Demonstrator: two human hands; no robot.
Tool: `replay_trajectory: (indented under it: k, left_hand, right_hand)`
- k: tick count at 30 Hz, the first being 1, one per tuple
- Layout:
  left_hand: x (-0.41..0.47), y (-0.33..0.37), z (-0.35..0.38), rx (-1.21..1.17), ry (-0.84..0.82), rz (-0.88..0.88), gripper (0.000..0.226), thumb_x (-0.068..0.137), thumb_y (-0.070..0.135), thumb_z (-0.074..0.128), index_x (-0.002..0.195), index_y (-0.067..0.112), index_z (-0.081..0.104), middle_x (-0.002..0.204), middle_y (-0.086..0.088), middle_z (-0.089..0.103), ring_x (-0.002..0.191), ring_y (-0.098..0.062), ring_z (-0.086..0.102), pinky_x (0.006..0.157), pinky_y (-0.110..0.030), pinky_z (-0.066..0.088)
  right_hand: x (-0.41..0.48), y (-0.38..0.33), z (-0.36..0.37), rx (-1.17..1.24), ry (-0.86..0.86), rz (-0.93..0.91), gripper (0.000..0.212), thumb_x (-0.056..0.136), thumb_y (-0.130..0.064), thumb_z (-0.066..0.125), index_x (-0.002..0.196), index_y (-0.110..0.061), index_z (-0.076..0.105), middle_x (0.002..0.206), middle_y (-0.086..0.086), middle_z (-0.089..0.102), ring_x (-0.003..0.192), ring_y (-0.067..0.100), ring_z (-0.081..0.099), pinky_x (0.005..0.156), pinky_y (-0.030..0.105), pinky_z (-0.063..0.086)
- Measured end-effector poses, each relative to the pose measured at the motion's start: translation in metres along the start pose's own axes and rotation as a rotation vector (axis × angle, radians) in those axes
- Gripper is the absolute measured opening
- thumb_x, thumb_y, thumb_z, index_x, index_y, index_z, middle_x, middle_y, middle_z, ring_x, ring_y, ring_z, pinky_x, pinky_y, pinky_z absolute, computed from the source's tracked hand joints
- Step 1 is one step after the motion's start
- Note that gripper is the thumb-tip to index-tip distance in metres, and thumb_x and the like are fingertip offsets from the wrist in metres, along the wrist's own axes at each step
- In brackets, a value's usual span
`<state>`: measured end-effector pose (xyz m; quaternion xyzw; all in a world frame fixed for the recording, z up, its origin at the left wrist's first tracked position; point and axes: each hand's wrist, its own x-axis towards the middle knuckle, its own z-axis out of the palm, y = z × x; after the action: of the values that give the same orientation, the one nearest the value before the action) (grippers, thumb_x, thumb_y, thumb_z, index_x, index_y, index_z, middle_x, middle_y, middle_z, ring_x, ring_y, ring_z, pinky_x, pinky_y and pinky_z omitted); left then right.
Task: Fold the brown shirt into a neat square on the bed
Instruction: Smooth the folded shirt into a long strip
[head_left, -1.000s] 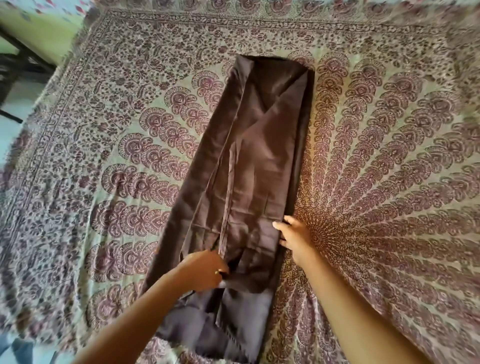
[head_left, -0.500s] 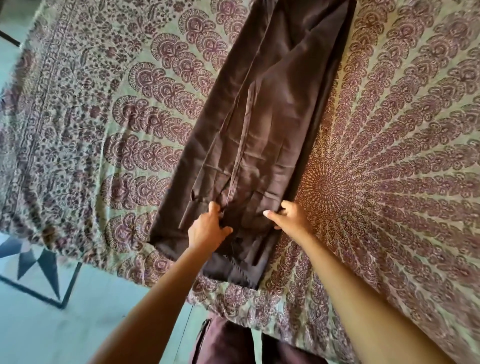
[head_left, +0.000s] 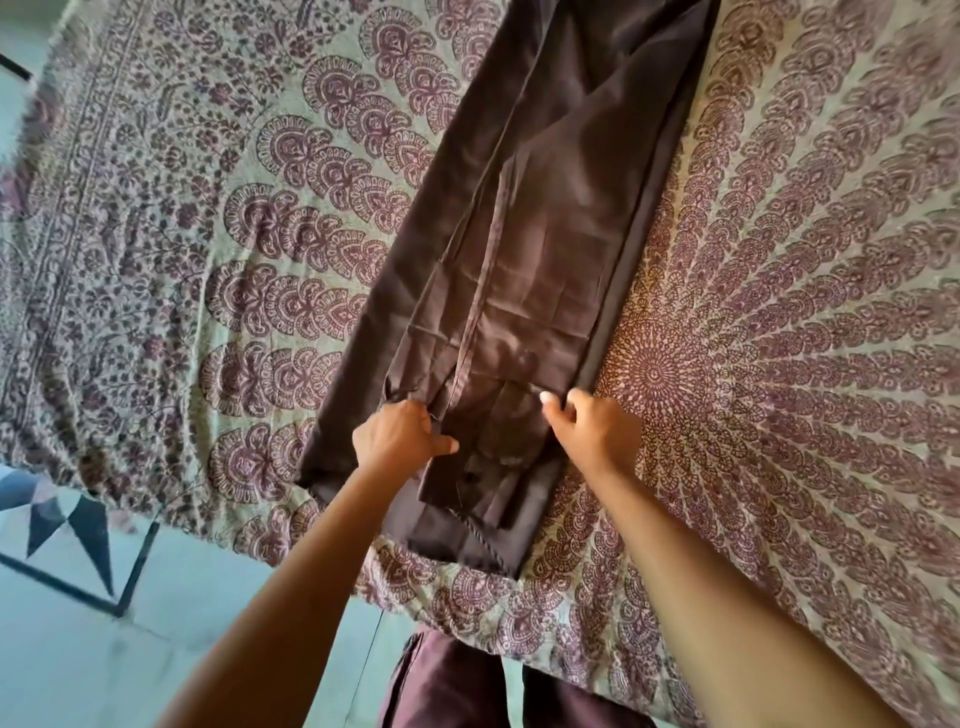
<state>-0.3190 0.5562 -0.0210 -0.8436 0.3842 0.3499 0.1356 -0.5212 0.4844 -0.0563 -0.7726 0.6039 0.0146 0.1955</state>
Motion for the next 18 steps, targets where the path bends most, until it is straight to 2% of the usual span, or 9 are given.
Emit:
replay_trajectory:
  k: [2,4,6,8,10,13,15,18]
  left_hand:
    - [0.007,0.015,-0.018,-0.053,0.102,0.029,0.036,0.070,0.056,0.069,0.085,0.025,0.057,0.085,0.005,0.059,0.088,-0.020,0.061,0.067,-0.028,0.040]
    - [0.020,0.036,-0.033,-0.127,0.220,0.095,0.029,0.077,0.046,0.065,0.095,0.024,0.058,0.097,0.001,0.058,0.096,-0.026,0.060,0.071,-0.031,0.041]
    - [0.038,0.059,-0.047,-0.194,0.312,0.220,0.029,0.083,0.036,0.060,0.108,0.022,0.055,0.111,-0.004,0.053,0.104,-0.030,0.055,0.079,-0.037,0.043]
    - [0.061,0.084,-0.061,-0.211,0.381,0.392,0.032,0.086,0.029,0.057,0.116,0.020,0.053,0.119,-0.006,0.051,0.108,-0.030,0.052,0.085,-0.040,0.042]
    - [0.087,0.109,-0.075,-0.205,0.447,0.533,0.033,0.089,0.026,0.052,0.121,0.019,0.053,0.124,-0.004,0.054,0.112,-0.028,0.052,0.090,-0.039,0.039]
    - [0.128,0.145,-0.096,-0.171,0.496,0.705,0.040,0.092,0.031,0.038,0.127,0.018,0.053,0.134,-0.003,0.053,0.125,-0.022,0.047,0.099,-0.035,0.033]
    - [0.151,0.162,-0.105,-0.088,0.496,0.805,0.053,0.091,0.039,0.024,0.132,0.018,0.050,0.142,-0.002,0.047,0.135,-0.019,0.038,0.108,-0.034,0.026]
    - [0.188,0.187,-0.114,0.048,0.448,0.894,0.065,0.088,0.045,0.012,0.144,0.019,0.033,0.153,0.001,0.029,0.143,-0.015,0.019,0.115,-0.033,0.009]
  right_hand:
    - [0.014,0.005,-0.005,0.001,0.111,-0.048,0.036,0.078,-0.036,0.057,0.053,-0.011,0.053,0.037,0.008,0.052,0.029,0.026,0.049,0.043,0.016,0.017]
    - [0.033,0.009,-0.013,0.035,0.138,-0.097,0.031,0.082,-0.032,0.053,0.057,-0.013,0.052,0.040,0.005,0.054,0.031,0.024,0.049,0.040,0.017,0.019]
    - [0.057,0.009,-0.020,0.112,0.198,-0.152,0.021,0.083,-0.027,0.053,0.066,-0.016,0.057,0.051,0.003,0.059,0.041,0.022,0.054,0.040,0.019,0.028]
    - [0.082,0.006,-0.025,0.180,0.238,-0.221,0.018,0.084,-0.021,0.048,0.082,-0.013,0.064,0.073,0.005,0.066,0.063,0.023,0.062,0.053,0.026,0.044]
    - [0.110,-0.002,-0.029,0.166,0.245,-0.267,0.037,0.084,-0.025,0.038,0.104,-0.007,0.064,0.101,0.010,0.067,0.093,0.028,0.063,0.078,0.034,0.051]
    - [0.151,-0.010,-0.024,0.044,0.250,-0.200,0.053,0.085,-0.029,0.032,0.125,-0.002,0.053,0.130,0.018,0.055,0.122,0.032,0.051,0.100,0.045,0.041]
    - [0.176,-0.014,-0.021,0.011,0.234,-0.139,0.058,0.085,-0.030,0.031,0.132,0.001,0.046,0.138,0.020,0.047,0.129,0.034,0.044,0.105,0.047,0.033]
    - [0.217,-0.012,-0.018,-0.016,0.231,-0.053,0.062,0.087,-0.031,0.027,0.138,0.003,0.036,0.145,0.021,0.035,0.135,0.033,0.034,0.110,0.045,0.026]
